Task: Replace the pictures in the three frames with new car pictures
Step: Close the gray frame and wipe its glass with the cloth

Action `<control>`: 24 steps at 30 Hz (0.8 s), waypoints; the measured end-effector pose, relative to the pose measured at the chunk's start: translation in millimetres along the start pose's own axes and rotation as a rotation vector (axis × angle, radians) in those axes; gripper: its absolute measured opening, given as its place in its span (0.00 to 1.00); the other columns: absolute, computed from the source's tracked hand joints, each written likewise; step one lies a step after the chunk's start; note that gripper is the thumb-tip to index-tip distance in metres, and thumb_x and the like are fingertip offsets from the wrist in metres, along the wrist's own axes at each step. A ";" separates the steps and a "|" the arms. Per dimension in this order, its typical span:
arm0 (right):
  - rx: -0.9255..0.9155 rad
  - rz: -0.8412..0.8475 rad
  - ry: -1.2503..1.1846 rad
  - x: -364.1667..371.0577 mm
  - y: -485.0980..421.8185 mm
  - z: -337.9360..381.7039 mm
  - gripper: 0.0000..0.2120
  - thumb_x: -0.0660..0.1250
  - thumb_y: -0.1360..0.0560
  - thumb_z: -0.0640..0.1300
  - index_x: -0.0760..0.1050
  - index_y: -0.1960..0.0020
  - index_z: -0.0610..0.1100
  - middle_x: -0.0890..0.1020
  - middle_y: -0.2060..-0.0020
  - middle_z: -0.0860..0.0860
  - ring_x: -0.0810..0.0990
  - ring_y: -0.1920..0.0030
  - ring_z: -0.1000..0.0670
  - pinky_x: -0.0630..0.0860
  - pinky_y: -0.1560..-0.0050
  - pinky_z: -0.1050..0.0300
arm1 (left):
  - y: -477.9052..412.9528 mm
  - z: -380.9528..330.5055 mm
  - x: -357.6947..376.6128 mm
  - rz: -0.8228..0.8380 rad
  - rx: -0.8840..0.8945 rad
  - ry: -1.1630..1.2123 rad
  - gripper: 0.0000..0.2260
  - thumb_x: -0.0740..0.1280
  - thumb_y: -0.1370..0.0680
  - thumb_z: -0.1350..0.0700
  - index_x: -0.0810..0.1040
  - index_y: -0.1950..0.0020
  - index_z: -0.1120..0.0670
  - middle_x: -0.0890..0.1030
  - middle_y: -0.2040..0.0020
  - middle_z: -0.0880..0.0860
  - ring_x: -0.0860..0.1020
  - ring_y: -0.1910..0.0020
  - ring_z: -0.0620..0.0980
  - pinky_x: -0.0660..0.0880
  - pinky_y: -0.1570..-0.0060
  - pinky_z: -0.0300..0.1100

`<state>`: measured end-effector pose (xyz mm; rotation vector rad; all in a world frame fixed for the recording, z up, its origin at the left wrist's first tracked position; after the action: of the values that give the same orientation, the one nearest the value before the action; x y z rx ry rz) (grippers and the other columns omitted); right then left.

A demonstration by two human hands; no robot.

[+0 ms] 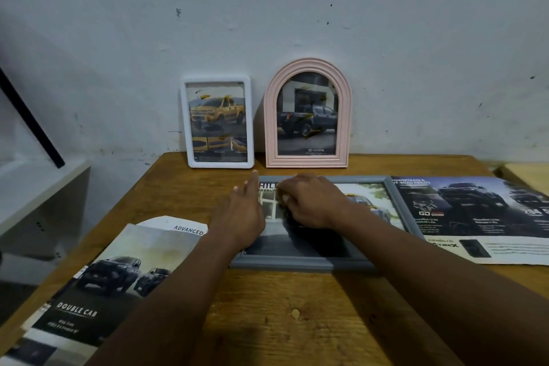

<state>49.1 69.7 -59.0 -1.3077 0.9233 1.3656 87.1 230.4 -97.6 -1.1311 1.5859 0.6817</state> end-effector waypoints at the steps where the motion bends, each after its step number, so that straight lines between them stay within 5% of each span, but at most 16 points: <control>1: -0.044 0.020 -0.020 3.9 -0.4 1.2 0.15 0.57 0.20 0.50 0.76 0.37 0.51 0.78 0.37 0.49 0.72 0.34 0.45 0.71 0.35 0.43 | 1.3 -3.2 -1.7 0.000 0.012 -0.021 0.30 0.55 0.16 0.52 0.43 0.17 0.48 0.61 0.18 0.54 0.60 0.21 0.62 0.65 0.28 0.61; 3: -0.063 0.083 -0.060 10.9 1.8 -2.6 0.19 0.56 0.18 0.49 0.70 0.28 0.51 0.70 0.26 0.51 0.65 0.26 0.48 0.63 0.27 0.45 | 4.0 -9.9 -5.2 -0.002 0.051 -0.072 0.30 0.54 0.15 0.52 0.43 0.16 0.48 0.56 0.17 0.55 0.56 0.19 0.60 0.63 0.26 0.58; 6: -0.010 0.094 -0.098 10.9 8.8 -18.4 0.21 0.56 0.17 0.49 0.67 0.25 0.52 0.65 0.23 0.52 0.62 0.24 0.49 0.61 0.25 0.46 | 4.2 -14.6 -5.5 0.006 0.106 -0.113 0.28 0.52 0.14 0.51 0.43 0.16 0.47 0.57 0.17 0.56 0.59 0.20 0.61 0.66 0.28 0.58; 16: 0.241 0.070 0.001 -11.0 54.6 -72.7 0.12 0.58 0.20 0.48 0.76 0.40 0.52 0.80 0.42 0.45 0.79 0.45 0.43 0.78 0.46 0.45 | 2.9 -13.9 -5.7 -0.013 0.071 -0.026 0.27 0.52 0.14 0.49 0.47 0.16 0.48 0.64 0.20 0.56 0.76 0.35 0.59 0.75 0.39 0.57; 20: 0.275 0.061 -0.037 -16.2 55.1 -75.7 0.15 0.56 0.19 0.51 0.75 0.36 0.50 0.79 0.37 0.45 0.76 0.40 0.44 0.76 0.42 0.47 | 3.9 -13.6 -6.3 -0.022 0.079 0.009 0.26 0.52 0.14 0.49 0.49 0.16 0.48 0.67 0.22 0.57 0.77 0.36 0.59 0.75 0.40 0.57; 24: 0.206 0.098 -0.050 -12.5 64.2 -70.6 0.21 0.53 0.16 0.51 0.67 0.26 0.47 0.67 0.25 0.47 0.64 0.25 0.45 0.63 0.27 0.45 | 3.6 -12.6 -5.5 -0.044 0.099 0.052 0.26 0.52 0.14 0.48 0.50 0.17 0.47 0.69 0.23 0.57 0.76 0.36 0.58 0.75 0.40 0.57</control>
<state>2.1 -14.3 -62.4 -1.0801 1.0754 1.3338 78.8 222.9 -88.9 -1.1151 1.6162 0.5432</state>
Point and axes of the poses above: each hand's wrist, its own y-axis away from the middle knuckle, its own x-axis out of the palm, z = x × y, the point moved 4 cm from there along -y, towards the middle knuckle
